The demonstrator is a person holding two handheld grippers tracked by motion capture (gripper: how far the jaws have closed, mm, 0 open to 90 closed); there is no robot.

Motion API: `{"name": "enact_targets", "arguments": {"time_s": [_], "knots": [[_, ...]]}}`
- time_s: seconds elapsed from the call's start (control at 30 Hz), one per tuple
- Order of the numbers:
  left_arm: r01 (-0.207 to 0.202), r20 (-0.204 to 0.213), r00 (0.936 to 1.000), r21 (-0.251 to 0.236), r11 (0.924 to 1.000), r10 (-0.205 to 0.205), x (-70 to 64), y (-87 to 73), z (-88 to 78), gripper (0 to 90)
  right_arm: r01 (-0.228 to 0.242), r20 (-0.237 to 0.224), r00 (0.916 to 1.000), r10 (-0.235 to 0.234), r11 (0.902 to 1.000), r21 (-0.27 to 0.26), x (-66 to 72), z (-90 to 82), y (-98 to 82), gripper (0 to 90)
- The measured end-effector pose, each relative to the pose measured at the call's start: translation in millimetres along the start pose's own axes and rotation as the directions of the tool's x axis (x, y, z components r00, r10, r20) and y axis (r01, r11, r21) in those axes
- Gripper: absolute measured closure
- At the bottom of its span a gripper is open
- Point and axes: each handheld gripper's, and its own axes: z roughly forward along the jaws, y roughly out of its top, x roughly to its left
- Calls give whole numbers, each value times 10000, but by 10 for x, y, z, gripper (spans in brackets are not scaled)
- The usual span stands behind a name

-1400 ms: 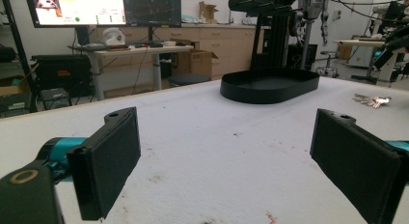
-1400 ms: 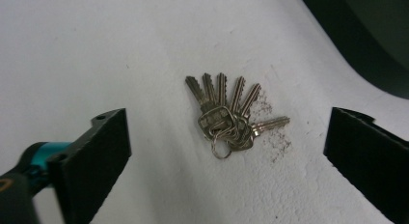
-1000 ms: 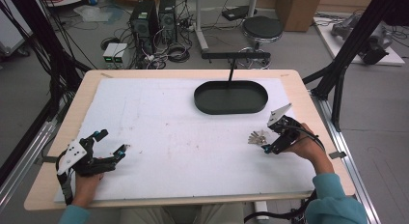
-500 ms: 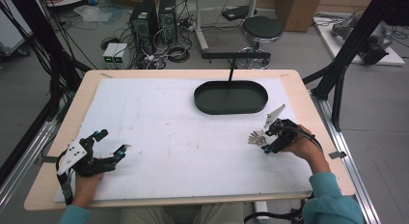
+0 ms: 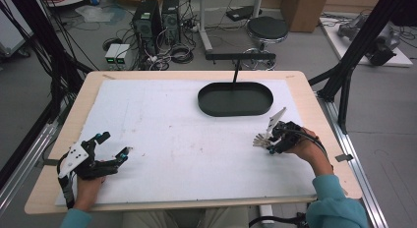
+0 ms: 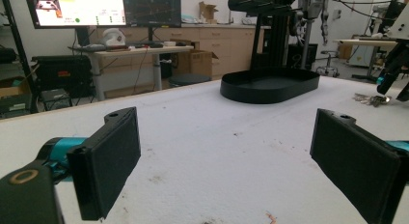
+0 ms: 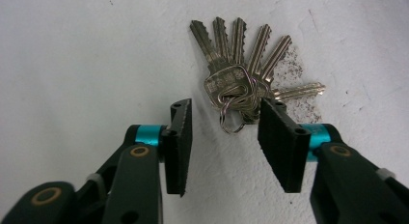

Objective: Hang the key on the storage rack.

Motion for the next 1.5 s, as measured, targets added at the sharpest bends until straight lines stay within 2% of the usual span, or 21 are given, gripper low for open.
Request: {"name": "enact_targets", "arguments": {"time_s": [0.17, 0.33, 0.57, 0.73, 1.07, 1.3, 1.5], "knots": [[8, -6, 10000, -5, 10000, -8, -1, 0, 0, 109, 79, 66, 9999, -79, 10000, 27, 0, -2, 5, 667], [9, -5, 10000, -5, 10000, -9, -2, 0, 0, 109, 84, 113, 9999, -85, 9999, 68, 3, -9, 3, 706], [9, -5, 10000, -5, 10000, -9, -2, 0, 0, 109, 38, 70, 10000, -38, 10000, 88, 9, -14, 0, 703], [11, -3, 10000, -2, 10000, -11, -2, 0, 0, 109, 210, 138, 9997, -211, 9997, 121, 9, -1, 7, 735], [4, -6, 10000, -3, 10000, -4, -2, 0, 0, 109, 144, 250, 9996, -149, 9997, 175, 7, -11, 6, 775], [2, -6, 10000, -1, 10000, -2, -2, 0, 0, 109, 190, 148, 9997, -191, 9998, 103, 10, 2, 10, 717], [7, -5, 10000, -4, 10000, -7, -2, 0, 0, 108, 195, 226, 9995, -202, 9994, 283, 12, 19, 18, 747]]}}
